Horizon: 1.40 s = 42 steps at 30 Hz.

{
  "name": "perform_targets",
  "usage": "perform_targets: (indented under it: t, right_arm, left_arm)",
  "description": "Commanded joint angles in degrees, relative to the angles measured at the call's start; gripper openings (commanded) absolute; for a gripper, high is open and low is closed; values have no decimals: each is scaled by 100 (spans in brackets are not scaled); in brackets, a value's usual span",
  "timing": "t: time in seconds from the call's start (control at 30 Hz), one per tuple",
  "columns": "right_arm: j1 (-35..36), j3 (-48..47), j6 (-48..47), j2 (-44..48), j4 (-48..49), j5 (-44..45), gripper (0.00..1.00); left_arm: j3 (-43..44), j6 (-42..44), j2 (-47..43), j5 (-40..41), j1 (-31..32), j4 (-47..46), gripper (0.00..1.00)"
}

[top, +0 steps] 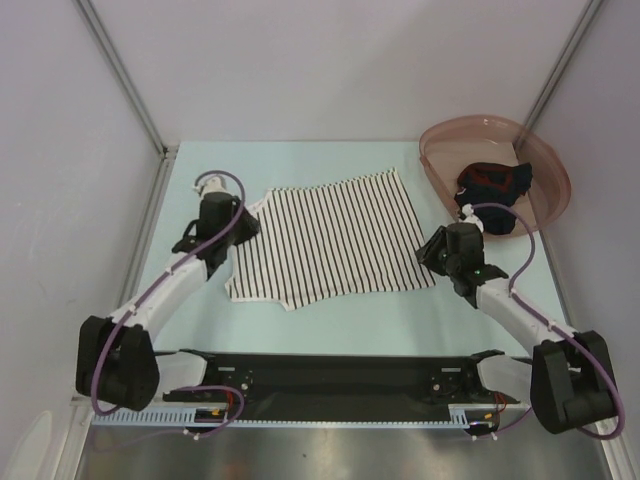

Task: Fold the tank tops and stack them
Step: Flatten the tank top out

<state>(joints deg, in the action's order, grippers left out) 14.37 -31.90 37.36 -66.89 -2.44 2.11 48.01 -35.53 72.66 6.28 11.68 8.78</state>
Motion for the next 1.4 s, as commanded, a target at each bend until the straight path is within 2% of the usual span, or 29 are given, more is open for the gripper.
perform_targets:
  t: [0.0, 0.07, 0.2, 0.33, 0.37, 0.47, 0.6, 0.63, 0.73, 0.77, 0.83, 0.87, 0.97, 1.1, 1.13, 1.17, 1.37]
  right_arm:
    - [-162, 175, -36, 404, -731, 369, 40]
    - [-276, 280, -10, 554, -977, 360, 45]
    - [-435, 386, 226, 660, -1232, 465, 47]
    - [-435, 632, 754, 625, -1041, 563, 49]
    - [-435, 746, 859, 581, -953, 458, 56]
    - [-435, 834, 974, 485, -697, 369, 54]
    - [-426, 808, 1010, 143, -530, 378, 52]
    - [-426, 808, 1010, 89, -486, 369, 51]
    - [-426, 800, 1088, -8, -485, 509, 36]
    - [-435, 799, 1124, 18, -521, 579, 24]
    - [-444, 843, 1194, 184, -661, 781, 17]
    - [-453, 852, 1212, 255, -740, 852, 9]
    - [-453, 983, 1422, 773, -1109, 1195, 1]
    - [-453, 1124, 1756, 1590, -1670, 1555, 0]
    - [-444, 1168, 1800, 1740, -1690, 1625, 2]
    - [-444, 1238, 1775, 1924, -1646, 1582, 8]
    - [-453, 1371, 1871, 1943, -1708, 1310, 7]
  left_arm:
    - [-353, -59, -699, 346, 963, 396, 39]
    - [-564, -138, -876, 566, 1326, 597, 45]
    - [-1107, -524, -1367, 664, 1950, 740, 51]
    - [-1592, -718, -1711, 673, 2145, 792, 53]
    - [-1671, -736, -1773, 611, 2163, 801, 58]
    - [-1839, -754, -1808, 593, 2215, 906, 64]
    - [-2058, -798, -1896, 550, 2286, 924, 64]
    - [-2111, -815, -1922, 558, 2295, 898, 65]
    - [-2252, -833, -1931, 619, 2295, 819, 66]
    - [-2243, -833, -1888, 654, 2295, 819, 67]
    - [-2217, -824, -1818, 699, 2295, 828, 68]
    - [-2199, -815, -1730, 716, 2295, 819, 70]
    - [-2059, -798, -1536, 787, 2268, 863, 71]
    - [-1962, -798, -1299, 787, 2146, 828, 70]
    - [-1962, -806, -1281, 769, 2119, 828, 70]
    - [-1962, -833, -1264, 734, 2093, 810, 70]
    - [-2129, -1087, -1403, 261, 2040, 608, 68]
